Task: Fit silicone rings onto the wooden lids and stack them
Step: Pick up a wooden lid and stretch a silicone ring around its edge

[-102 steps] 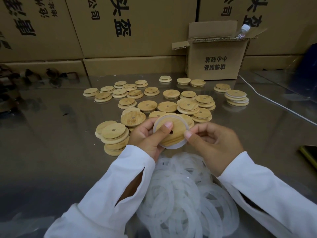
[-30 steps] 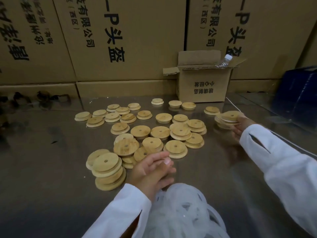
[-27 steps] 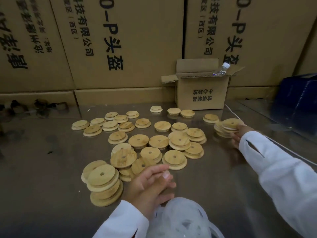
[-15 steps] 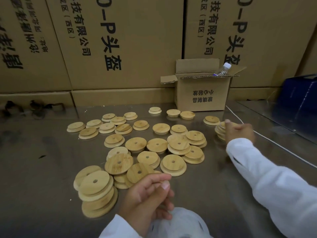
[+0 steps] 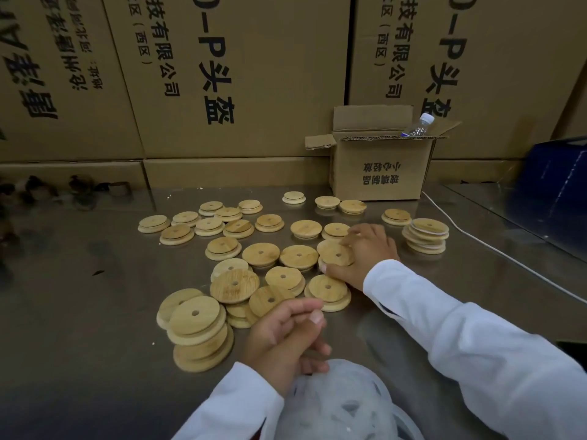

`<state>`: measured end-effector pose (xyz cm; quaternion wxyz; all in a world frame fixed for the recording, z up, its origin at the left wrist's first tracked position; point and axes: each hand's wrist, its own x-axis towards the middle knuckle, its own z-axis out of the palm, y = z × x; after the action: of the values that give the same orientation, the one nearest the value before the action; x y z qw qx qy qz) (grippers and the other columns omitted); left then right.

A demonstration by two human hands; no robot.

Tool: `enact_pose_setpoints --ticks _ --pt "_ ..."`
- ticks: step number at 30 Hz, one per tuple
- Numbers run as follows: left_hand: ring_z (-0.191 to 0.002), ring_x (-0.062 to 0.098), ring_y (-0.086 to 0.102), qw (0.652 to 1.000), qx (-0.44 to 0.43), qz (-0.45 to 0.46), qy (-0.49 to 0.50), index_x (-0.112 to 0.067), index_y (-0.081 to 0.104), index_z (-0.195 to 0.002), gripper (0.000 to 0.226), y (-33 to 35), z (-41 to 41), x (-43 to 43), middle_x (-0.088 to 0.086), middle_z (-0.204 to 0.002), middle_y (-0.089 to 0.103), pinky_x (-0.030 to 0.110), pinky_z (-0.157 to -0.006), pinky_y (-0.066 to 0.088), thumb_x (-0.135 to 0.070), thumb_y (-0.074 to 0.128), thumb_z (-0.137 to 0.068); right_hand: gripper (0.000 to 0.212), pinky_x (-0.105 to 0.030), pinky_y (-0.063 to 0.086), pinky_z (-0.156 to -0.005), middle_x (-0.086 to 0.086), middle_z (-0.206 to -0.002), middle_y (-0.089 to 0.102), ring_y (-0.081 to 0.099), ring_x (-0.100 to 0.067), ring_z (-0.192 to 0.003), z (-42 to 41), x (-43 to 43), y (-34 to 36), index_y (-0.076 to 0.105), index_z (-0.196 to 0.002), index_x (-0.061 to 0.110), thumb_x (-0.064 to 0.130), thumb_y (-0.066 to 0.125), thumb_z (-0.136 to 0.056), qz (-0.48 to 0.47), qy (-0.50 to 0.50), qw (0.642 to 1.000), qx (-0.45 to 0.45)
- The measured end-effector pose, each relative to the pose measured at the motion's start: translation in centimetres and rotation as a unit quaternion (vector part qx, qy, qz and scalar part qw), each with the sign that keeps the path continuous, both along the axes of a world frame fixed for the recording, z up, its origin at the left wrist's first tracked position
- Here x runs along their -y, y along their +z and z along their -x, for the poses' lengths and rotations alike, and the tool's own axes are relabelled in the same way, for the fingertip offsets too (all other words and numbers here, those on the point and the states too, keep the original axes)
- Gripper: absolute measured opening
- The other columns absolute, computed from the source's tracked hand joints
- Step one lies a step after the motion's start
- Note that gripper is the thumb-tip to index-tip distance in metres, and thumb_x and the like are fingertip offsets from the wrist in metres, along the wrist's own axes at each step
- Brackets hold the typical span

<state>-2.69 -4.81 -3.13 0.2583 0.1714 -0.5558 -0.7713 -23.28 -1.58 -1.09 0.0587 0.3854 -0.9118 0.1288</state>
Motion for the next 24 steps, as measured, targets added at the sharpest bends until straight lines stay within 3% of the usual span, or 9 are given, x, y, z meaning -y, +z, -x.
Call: enact_pose_setpoints --ticks 3,6,10,14,18,20,22,24 --pt "-0.051 0.015 0.06 1.0 -0.001 -0.017 0.016 -0.01 0.067 -0.09 0.013 0.2 0.0 0.2 0.001 -0.067 0.067 0.025 -0.045 0.05 -0.006 0.059 -0.08 0.07 -0.032 0.032 -0.098 0.002 -0.129 0.042 0.031 -0.02 -0.124 -2.0 -1.0 0.5 0.046 -0.121 0.025 0.057 0.071 -0.064 0.136 0.019 0.991 0.004" --pt "-0.057 0.015 0.065 0.999 -0.013 -0.031 0.039 -0.016 0.064 -0.099 0.027 0.4 0.0 0.3 0.004 -0.084 0.07 0.027 -0.05 0.054 -0.015 0.064 -0.072 0.068 -0.029 0.034 -0.094 0.003 -0.121 0.046 0.034 -0.017 -0.118 -5.5 -2.5 0.9 0.049 -0.117 0.026 0.05 0.076 -0.059 0.259 0.114 0.959 -0.01" --pt "-0.073 0.018 0.066 0.998 -0.037 0.017 0.054 -0.022 0.066 -0.104 0.044 0.4 -0.3 0.4 0.002 -0.085 0.072 0.036 -0.067 0.057 -0.035 0.076 -0.064 0.059 -0.032 0.038 -0.094 0.007 -0.116 0.049 0.039 -0.013 -0.114 -10.3 -5.2 0.4 0.056 -0.112 0.03 0.054 0.066 -0.059 0.313 0.22 0.923 -0.048" --pt "-0.077 0.014 0.069 0.994 -0.07 0.079 0.027 -0.026 0.074 -0.09 0.027 0.5 -0.6 0.6 0.003 -0.082 0.074 0.02 -0.061 0.053 -0.032 0.072 -0.064 0.073 -0.028 0.031 -0.099 0.011 -0.125 0.042 0.033 -0.008 -0.12 -12.1 -6.8 -0.7 0.047 -0.119 0.046 0.054 0.074 -0.052 0.279 0.256 0.925 -0.038" --pt "-0.078 0.01 0.069 0.993 -0.066 0.083 0.052 -0.029 0.075 -0.081 0.025 0.2 -0.5 0.9 0.001 -0.083 0.074 0.022 -0.062 0.055 -0.035 0.067 -0.059 0.093 -0.005 0.018 -0.098 0.037 -0.126 0.021 0.021 0.011 -0.122 -10.6 -8.2 -0.8 0.021 -0.12 0.06 0.05 0.082 -0.051 0.184 0.26 0.944 0.087" --pt "-0.077 0.009 0.069 0.994 -0.056 0.072 0.06 -0.032 0.075 -0.078 0.024 0.3 -0.5 1.3 -0.002 -0.082 0.074 0.024 -0.057 0.054 -0.039 0.067 -0.057 0.076 -0.01 0.025 -0.095 0.033 -0.119 0.029 0.024 0.008 -0.119 -9.5 -8.9 -0.8 0.026 -0.115 0.058 0.053 0.077 -0.059 0.096 0.245 0.96 0.099" --pt "-0.075 0.01 0.07 0.995 -0.056 0.051 0.061 -0.026 0.075 -0.076 0.023 0.4 -0.4 1.5 -0.002 -0.079 0.074 0.025 -0.053 0.053 -0.037 0.067 -0.057 0.051 -0.019 0.033 -0.093 0.02 -0.113 0.041 0.036 -0.002 -0.113 -8.8 -9.3 -1.0 0.045 -0.115 0.046 0.052 0.069 -0.071 0.029 0.25 0.962 0.102" --pt "-0.071 0.01 0.07 0.996 -0.064 0.031 0.058 -0.02 0.07 -0.078 0.021 0.4 -0.3 1.6 -0.002 -0.074 0.073 0.026 -0.051 0.053 -0.031 0.065 -0.061 0.03 -0.022 0.036 -0.091 0.012 -0.107 0.05 0.043 -0.006 -0.106 -8.6 -9.4 -1.4 0.058 -0.106 0.037 0.044 0.065 -0.078 0.016 0.26 0.956 0.132"
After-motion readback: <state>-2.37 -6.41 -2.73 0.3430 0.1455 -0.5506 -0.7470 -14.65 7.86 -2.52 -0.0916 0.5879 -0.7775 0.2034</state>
